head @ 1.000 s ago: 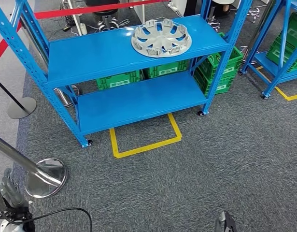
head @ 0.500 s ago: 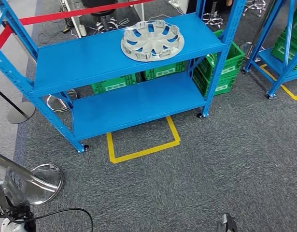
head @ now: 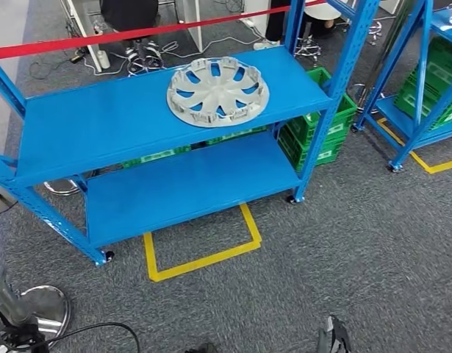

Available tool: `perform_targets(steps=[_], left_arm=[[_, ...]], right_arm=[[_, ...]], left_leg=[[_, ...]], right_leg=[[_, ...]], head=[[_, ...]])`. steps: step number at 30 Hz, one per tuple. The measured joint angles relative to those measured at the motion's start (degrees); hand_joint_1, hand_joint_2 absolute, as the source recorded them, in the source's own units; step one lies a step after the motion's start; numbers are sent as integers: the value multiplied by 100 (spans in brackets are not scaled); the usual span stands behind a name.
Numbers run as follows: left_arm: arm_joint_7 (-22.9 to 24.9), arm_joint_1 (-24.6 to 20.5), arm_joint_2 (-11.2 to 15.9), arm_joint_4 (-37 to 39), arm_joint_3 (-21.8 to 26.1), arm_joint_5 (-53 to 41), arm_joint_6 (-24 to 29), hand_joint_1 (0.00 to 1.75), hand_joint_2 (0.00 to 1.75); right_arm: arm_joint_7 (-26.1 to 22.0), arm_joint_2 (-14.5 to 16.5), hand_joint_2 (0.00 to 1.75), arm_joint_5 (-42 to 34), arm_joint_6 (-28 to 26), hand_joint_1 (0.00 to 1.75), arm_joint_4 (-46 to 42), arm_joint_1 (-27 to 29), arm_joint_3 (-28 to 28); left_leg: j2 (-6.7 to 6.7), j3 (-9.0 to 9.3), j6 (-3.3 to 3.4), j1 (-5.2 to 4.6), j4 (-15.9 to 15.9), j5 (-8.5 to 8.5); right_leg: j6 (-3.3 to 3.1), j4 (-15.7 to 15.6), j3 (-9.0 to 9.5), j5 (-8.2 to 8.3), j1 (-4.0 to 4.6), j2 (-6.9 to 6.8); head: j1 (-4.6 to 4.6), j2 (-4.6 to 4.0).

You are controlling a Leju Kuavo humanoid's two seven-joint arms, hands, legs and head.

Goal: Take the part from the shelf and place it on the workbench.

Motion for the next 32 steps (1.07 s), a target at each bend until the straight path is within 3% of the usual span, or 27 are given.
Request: perform_targets(steps=[1,2,3,4,6,7,8,9,10,12,13,14,16,18,20,21,22,23,24,26,27,29,31,32], left_arm=[[-19,-8,9,-1,25,22,-2,0,0],[-32,-35,16,-2,25,30,-5,0,0],[-37,-47,19,-2,26,35,-9,0,0],[-40,-52,21,-2,27,39,-10,0,0],[-42,-55,18,-1,28,45,-10,0,0],[-42,-50,13,0,28,47,-10,0,0],[-42,-44,5,1,28,49,-10,0,0],[-42,-37,-2,3,28,49,-10,0,0],[-42,-27,-10,6,28,49,-10,0,0],[-42,-6,-34,24,31,50,-9,0,0],[-42,-1,-40,33,32,50,-8,0,0],[-42,-6,-42,39,31,50,-7,0,0],[-43,-35,-24,37,27,48,-5,0,0],[-44,-70,-5,35,25,49,-1,0,0],[-44,-82,2,36,25,54,3,0,0],[-44,-78,-2,37,26,54,3,0,0],[-44,-74,-4,38,26,53,3,0,0],[-44,-73,-4,39,26,52,3,0,0],[-43,-74,-1,40,26,50,3,0,0],[-42,-81,5,40,26,48,3,0,0],[-38,-86,7,42,26,47,3,0,0],[-32,-88,10,44,25,43,3,0,0],[-28,-87,16,44,23,41,3,0,0],[-28,-86,18,44,23,41,3,0,0]], right_arm=[[27,39,0,-5,-11,0,-9,-93,53],[35,58,0,-17,-23,0,-18,-155,93],[44,64,0,-32,-32,0,-21,-185,111],[59,68,0,-49,-43,0,-21,-193,124],[85,71,0,-88,-62,0,-21,-177,151],[94,71,0,-113,-75,0,-21,-170,165],[96,70,0,-139,-89,0,-22,-168,176],[98,67,0,-161,-103,0,-24,-166,184],[99,62,0,-179,-111,0,-26,-154,186],[104,44,0,-201,-121,0,-34,-107,188],[107,39,0,-207,-125,0,-36,-88,191],[108,36,0,-210,-124,0,-38,-88,196],[105,45,0,-214,-120,0,-41,-131,215],[102,56,0,-218,-116,0,-45,-174,231],[103,60,0,-220,-118,0,-48,-173,235],[104,60,0,-221,-118,0,-48,-162,236],[104,60,0,-224,-118,0,-48,-150,236],[103,60,0,-231,-118,0,-48,-145,237],[103,60,0,-239,-115,0,-48,-145,241],[103,60,0,-261,-102,0,-50,-169,264],[103,61,0,-272,-90,0,-52,-189,284],[108,67,0,-294,-65,0,-56,-226,325],[113,74,0,-306,-53,0,-56,-236,349],[114,76,0,-308,-51,0,-56,-236,353]], left_leg=[[-2,123,46,-34,-330,463],[-12,271,76,-47,-320,355],[-9,384,121,-49,-307,298],[-6,494,157,-55,-300,207],[-22,739,203,-60,-301,7],[-37,868,212,-61,-302,-102],[-51,998,218,-60,-303,-213],[-60,1124,219,-61,-304,-325],[-64,1229,217,-62,-309,-431],[-78,1389,194,-85,-290,-630],[-86,1445,177,-99,-285,-706],[-95,1485,156,-111,-263,-748],[-94,1448,106,-133,-106,-742],[-81,1166,24,-133,386,-811],[-73,751,-63,-81,1027,-1164],[-73,578,-101,-46,1252,-1335],[-72,461,-143,-9,1351,-1399],[-71,435,-194,30,1262,-1300],[-70,498,-245,68,1002,-1077],[-68,786,-351,147,187,-533],[-73,901,-352,167,-123,-399],[-84,979,-281,169,-362,-298],[-86,964,-149,155,-347,-217],[-85,960,-122,153,-345,-193]], right_leg=[[34,245,63,-16,3,-10],[61,632,-52,52,-3,-54],[79,1085,-348,68,2,-100],[85,1484,-665,-43,12,-137],[69,1849,-1234,-617,43,-159],[51,1820,-1453,-914,63,-159],[25,1682,-1631,-1080,88,-158],[-9,1452,-1775,-1016,121,-159],[-60,1138,-1885,-611,164,-166],[-164,476,-2013,676,237,-159],[-197,278,-2025,1176,255,-151],[-213,187,-2011,1403,255,-137],[-230,174,-1936,1387,206,-127],[-253,125,-1856,1338,142,-124],[-253,100,-1784,1273,95,-123],[-240,99,-1752,1243,72,-122],[-223,103,-1720,1216,49,-120],[-201,108,-1687,1194,23,-117],[-175,113,-1653,1175,-6,-113],[-107,123,-1593,1142,-55,-99],[-67,126,-1581,1137,-68,-90],[26,117,-1577,1144,-73,-71],[115,103,-1589,1153,-87,-65],[136,99,-1588,1157,-92,-65]], head=[[22,-2],[39,-2],[43,-2],[49,-3],[60,-2],[68,-1],[76,-1],[81,-2],[87,-2],[97,-1],[90,-1],[82,0],[61,0],[38,0],[19,0],[21,0],[21,0],[21,0],[22,0],[13,0],[6,0],[-6,0],[-7,0],[-8,0]])
